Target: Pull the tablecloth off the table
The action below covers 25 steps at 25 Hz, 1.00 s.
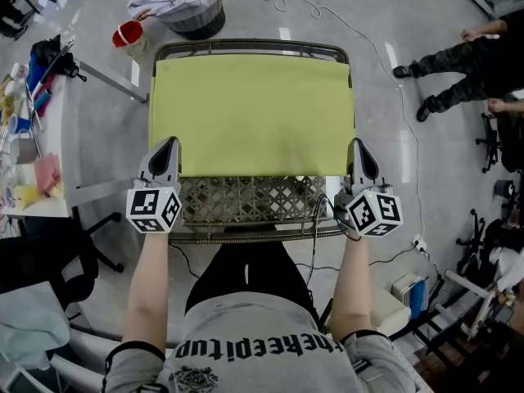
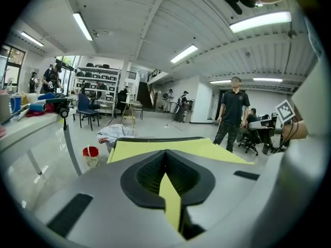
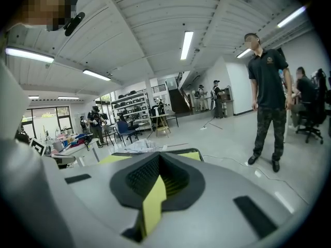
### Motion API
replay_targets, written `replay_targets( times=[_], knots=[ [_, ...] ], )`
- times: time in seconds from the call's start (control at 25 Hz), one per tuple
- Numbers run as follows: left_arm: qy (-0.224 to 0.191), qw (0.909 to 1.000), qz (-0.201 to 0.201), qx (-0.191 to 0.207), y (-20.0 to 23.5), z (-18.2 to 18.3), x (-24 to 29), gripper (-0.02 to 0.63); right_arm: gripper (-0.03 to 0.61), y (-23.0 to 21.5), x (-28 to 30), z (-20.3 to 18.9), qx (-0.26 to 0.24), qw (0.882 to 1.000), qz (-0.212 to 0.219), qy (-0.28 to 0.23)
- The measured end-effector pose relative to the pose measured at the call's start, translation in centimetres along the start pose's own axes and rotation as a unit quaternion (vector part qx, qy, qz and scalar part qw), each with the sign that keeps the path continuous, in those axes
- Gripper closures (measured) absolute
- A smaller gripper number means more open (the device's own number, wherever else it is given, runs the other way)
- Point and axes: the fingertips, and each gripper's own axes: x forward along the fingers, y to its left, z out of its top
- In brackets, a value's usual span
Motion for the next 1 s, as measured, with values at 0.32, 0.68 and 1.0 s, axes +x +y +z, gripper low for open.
replay_targets(
  times=[0.32,0.68,1.0],
  knots=[
    [0.012,0.9999,-0.003,-0.010,-0.8,-2.8,-1.7,0.600,0.568,0.7,-2.8,-2.7,0.012,1.000,-0.004,0.014],
    [0.026,0.9993,-0.026,-0.004,-2.4,-4.4,-1.5,0.600,0.568,0.0,-4.2,-5.5,0.031,0.999,-0.027,0.034],
    [0.032,0.9984,-0.046,0.006,-4.0,-4.5,-0.2,0.600,0.566,-2.4,-4.7,-9.1,0.052,0.995,-0.062,0.067]
  ],
)
